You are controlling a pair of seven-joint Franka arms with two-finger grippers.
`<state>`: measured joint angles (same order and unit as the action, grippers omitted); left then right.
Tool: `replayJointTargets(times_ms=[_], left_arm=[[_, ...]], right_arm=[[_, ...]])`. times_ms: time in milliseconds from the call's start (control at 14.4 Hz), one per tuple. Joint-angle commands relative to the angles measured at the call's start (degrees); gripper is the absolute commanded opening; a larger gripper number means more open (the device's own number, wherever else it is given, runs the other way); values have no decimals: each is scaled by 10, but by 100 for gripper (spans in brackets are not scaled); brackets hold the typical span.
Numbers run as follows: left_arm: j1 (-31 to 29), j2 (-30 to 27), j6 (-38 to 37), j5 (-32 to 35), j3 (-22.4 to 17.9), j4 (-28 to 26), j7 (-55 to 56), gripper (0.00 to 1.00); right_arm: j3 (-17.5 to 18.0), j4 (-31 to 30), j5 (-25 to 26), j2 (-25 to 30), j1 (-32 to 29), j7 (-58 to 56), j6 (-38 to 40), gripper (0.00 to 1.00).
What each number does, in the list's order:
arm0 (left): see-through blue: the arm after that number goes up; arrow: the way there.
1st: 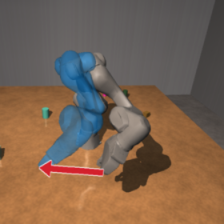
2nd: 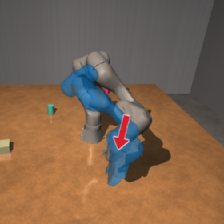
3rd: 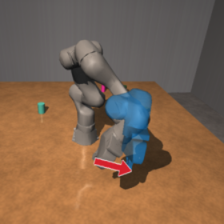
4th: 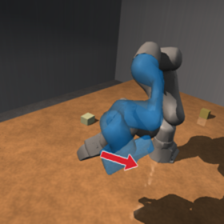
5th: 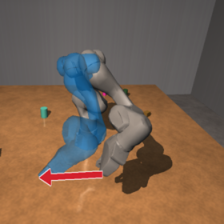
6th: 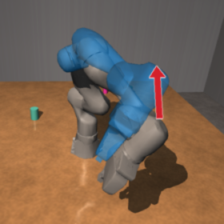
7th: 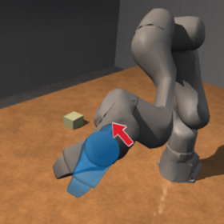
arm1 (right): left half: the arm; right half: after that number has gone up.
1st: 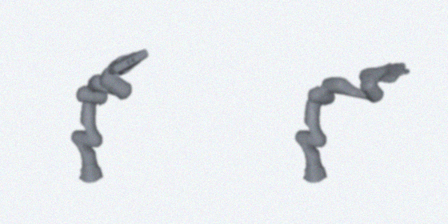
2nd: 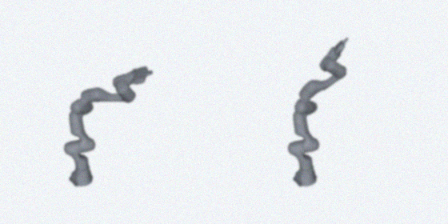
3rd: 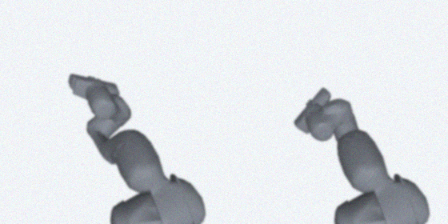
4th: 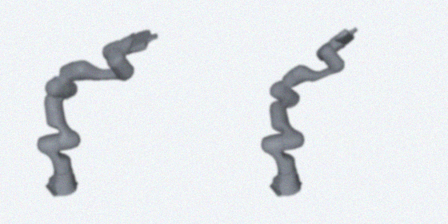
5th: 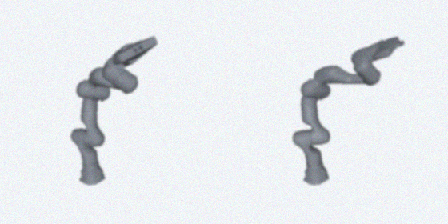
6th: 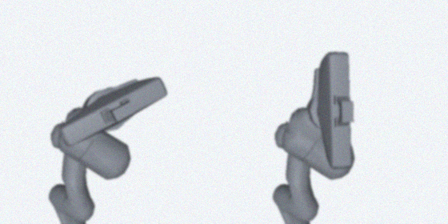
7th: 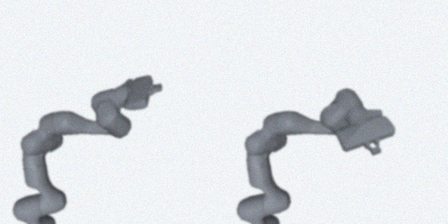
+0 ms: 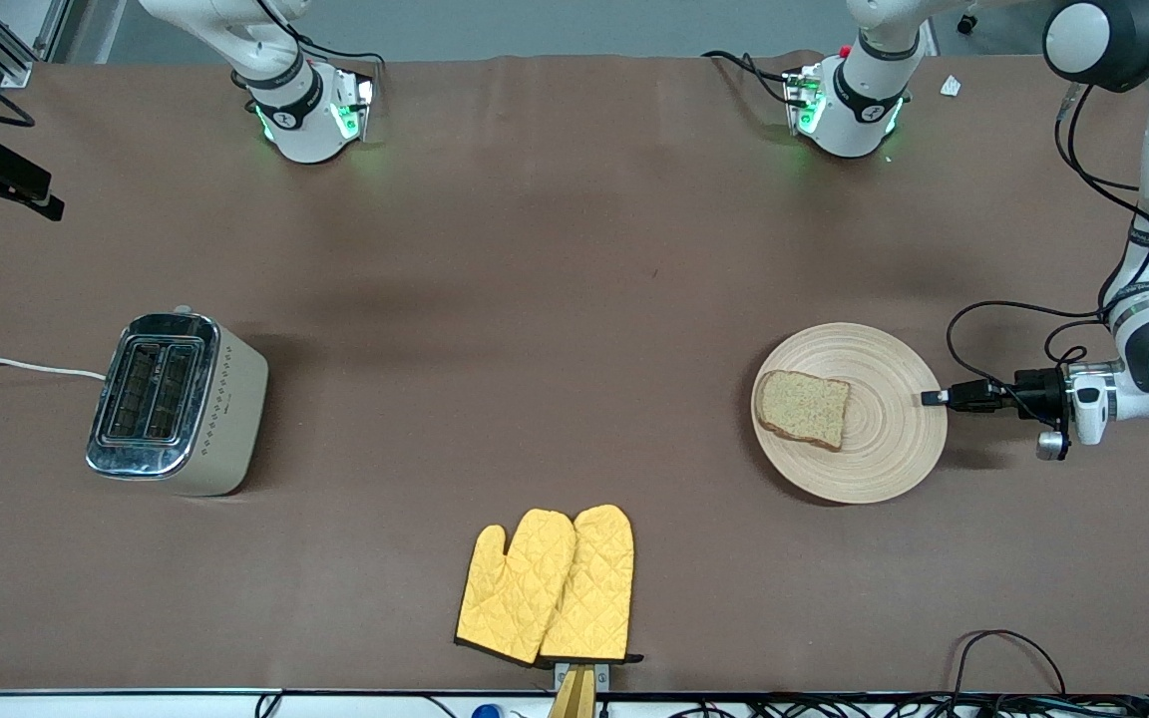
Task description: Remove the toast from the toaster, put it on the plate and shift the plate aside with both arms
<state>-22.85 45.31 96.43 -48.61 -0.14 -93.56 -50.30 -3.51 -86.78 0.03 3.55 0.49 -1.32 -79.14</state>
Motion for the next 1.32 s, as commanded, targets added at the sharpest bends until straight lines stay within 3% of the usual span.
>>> replayJointTargets(times_ms=[0,70,139,418,627,905,1254], left_arm=[[-13,5,-18,12,6,13,-12,52],[-14,3,-17,20,5,13,-12,80],[-19,1,-17,37,4,15,-12,100],[-22,-20,-19,175,3,95,41,100],[-3,-68,-43,273,9,144,105,100],[72,-156,-50,340,8,147,188,100],[197,-271,-98,397,9,147,375,100]], right_arm=[[3,-12,3,13,4,1,0,100],[3,-12,2,13,3,1,0,100],[3,-12,3,13,3,1,1,100],[3,-11,3,13,4,1,0,100],[3,-11,3,13,6,1,0,100],[3,-11,3,13,6,1,-1,100],[3,-11,3,13,4,1,-1,100]])
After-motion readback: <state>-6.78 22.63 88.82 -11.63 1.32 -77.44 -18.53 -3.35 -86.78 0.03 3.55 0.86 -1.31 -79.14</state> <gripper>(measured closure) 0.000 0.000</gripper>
